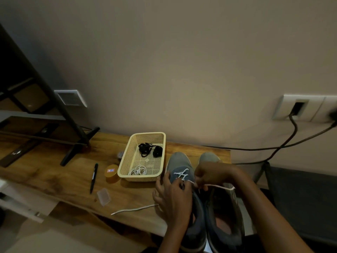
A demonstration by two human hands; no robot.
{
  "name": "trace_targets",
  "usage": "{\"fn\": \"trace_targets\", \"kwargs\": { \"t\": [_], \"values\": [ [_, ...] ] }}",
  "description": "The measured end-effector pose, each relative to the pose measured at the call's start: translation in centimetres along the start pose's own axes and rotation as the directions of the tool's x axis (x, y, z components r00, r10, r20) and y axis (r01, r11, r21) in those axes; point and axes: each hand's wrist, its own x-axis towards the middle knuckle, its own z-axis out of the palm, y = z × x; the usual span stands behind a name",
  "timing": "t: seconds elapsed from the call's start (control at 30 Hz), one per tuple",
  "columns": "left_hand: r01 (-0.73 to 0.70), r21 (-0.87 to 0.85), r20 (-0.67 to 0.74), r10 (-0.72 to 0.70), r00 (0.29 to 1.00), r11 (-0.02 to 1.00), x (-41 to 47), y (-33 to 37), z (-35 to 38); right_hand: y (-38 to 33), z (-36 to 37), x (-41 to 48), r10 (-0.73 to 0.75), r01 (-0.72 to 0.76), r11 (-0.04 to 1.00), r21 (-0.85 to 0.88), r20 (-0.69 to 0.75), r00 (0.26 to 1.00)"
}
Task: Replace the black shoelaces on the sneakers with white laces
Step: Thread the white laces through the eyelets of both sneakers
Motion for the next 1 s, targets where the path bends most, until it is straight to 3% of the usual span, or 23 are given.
{"fn": "trace_targets", "kwargs": {
  "t": [0.1,0.2,0.3,0.37,0.5,0.57,0.67,0.77,0.83,0.93,1.0],
  "values": [
    [-0.018,0.033,0.014,0.018,1.0,0.999,0.0,0.0,-0.1,-0.2,-1.7,-2.3,-0.032,0.033,0.999,0.008,-0.069,0.997],
    [-0.115,-0.038,-0.062,0.112,0.992,0.993,0.6,-0.4,-0.3,-0.1,-3.7,-4.8,-0.056,0.075,0.995,0.071,-0.24,0.969],
    [-0.185,-0.314,-0.175,0.135,0.975,0.931,1.6,0.2,-2.6,-0.7,-5.3,-7.5,-0.133,0.208,0.97,0.125,-0.442,0.887],
    [-0.221,-0.519,-0.209,0.128,0.969,0.826,2.1,1.3,-5.2,-1.8,-6.0,-9.4,-0.208,0.345,0.922,0.174,-0.531,0.821],
    [-0.377,-0.705,-0.177,0.365,0.914,0.601,0.9,4.4,-9.8,-4.1,-6.0,-11.3,-0.262,0.55,0.787,0.279,-0.656,0.708],
    [-0.444,-0.701,-0.149,0.495,0.856,0.558,-0.4,5.9,-10.5,-5.1,-5.8,-11.4,-0.265,0.62,0.708,0.339,-0.686,0.678],
    [-0.561,-0.653,-0.214,0.586,0.781,0.51,-1.3,7.1,-10.5,-6.4,-5.4,-11.1,-0.234,0.723,0.529,0.444,-0.742,0.628],
    [-0.577,-0.636,-0.208,0.607,0.767,0.512,-1.3,7.0,-10.0,-7.2,-5.1,-10.5,-0.208,0.775,0.236,0.586,-0.749,0.629],
    [-0.551,-0.657,-0.169,0.611,0.773,0.515,-1.2,6.6,-9.5,-7.4,-4.9,-9.7,-0.153,0.754,0.092,0.65,-0.739,0.656],
    [-0.53,-0.643,-0.149,0.589,0.794,0.553,-0.9,5.9,-8.9,-7.4,-4.5,-8.3,-0.072,0.727,0.052,0.684,-0.724,0.686],
    [-0.463,-0.63,-0.156,0.482,0.862,0.624,-0.5,5.1,-8.4,-7.0,-4.3,-7.5,-0.026,0.714,0.079,0.695,-0.715,0.699]
  ]
}}
